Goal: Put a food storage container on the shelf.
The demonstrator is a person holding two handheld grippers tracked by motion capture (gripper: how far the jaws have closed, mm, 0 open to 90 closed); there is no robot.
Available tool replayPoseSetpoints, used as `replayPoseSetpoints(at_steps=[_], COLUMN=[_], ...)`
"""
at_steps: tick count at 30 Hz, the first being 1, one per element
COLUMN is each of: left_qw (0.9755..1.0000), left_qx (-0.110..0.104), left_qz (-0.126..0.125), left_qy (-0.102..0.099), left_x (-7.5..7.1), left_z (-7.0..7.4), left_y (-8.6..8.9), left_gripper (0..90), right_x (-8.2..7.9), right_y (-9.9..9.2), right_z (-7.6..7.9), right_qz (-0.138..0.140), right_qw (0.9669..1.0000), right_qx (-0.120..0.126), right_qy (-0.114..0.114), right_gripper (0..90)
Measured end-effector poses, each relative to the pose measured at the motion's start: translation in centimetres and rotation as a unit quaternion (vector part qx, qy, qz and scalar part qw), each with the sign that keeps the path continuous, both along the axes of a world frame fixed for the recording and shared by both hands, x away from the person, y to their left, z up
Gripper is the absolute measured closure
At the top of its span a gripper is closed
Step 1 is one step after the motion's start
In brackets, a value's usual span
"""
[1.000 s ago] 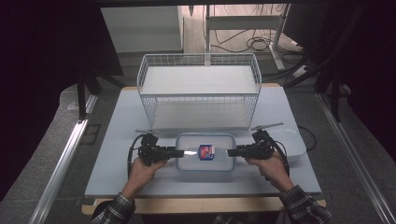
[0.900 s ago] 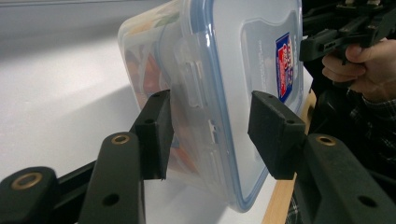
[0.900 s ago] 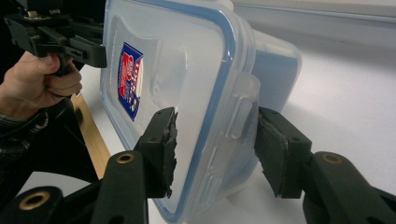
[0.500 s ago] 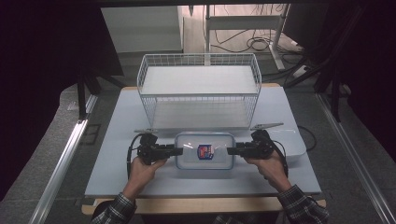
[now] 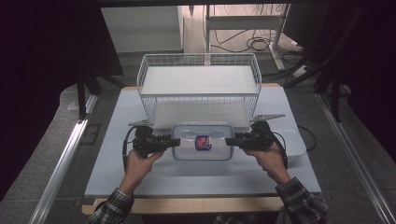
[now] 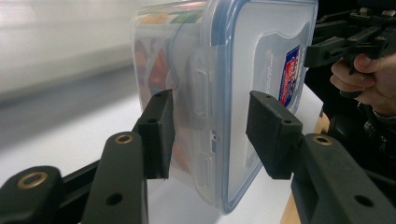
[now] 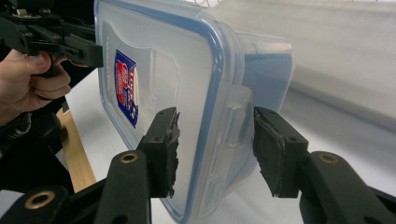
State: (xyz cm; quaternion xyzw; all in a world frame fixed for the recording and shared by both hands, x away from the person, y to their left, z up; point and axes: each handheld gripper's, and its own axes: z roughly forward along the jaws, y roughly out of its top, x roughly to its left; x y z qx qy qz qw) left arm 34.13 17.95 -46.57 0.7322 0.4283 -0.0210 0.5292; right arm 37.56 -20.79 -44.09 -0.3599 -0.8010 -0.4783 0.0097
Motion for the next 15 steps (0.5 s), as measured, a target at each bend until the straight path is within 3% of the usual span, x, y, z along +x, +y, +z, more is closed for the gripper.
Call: replayPoseSetpoints(at_steps=[15], left_qw=[0.9994], left_qx=[-0.002], left_qz=[0.012], left_qy=[-0.031], left_x=[2.1], left_z=[5.8], left_y=[0.6], left_gripper=[52.5], right_x=[2.3], right_y=[0.7], right_z=[5.6], right_qz=[0.001], right_qw=[0.9996], right_qx=[0.008], right_qy=[-0.028], right_gripper=[52.1])
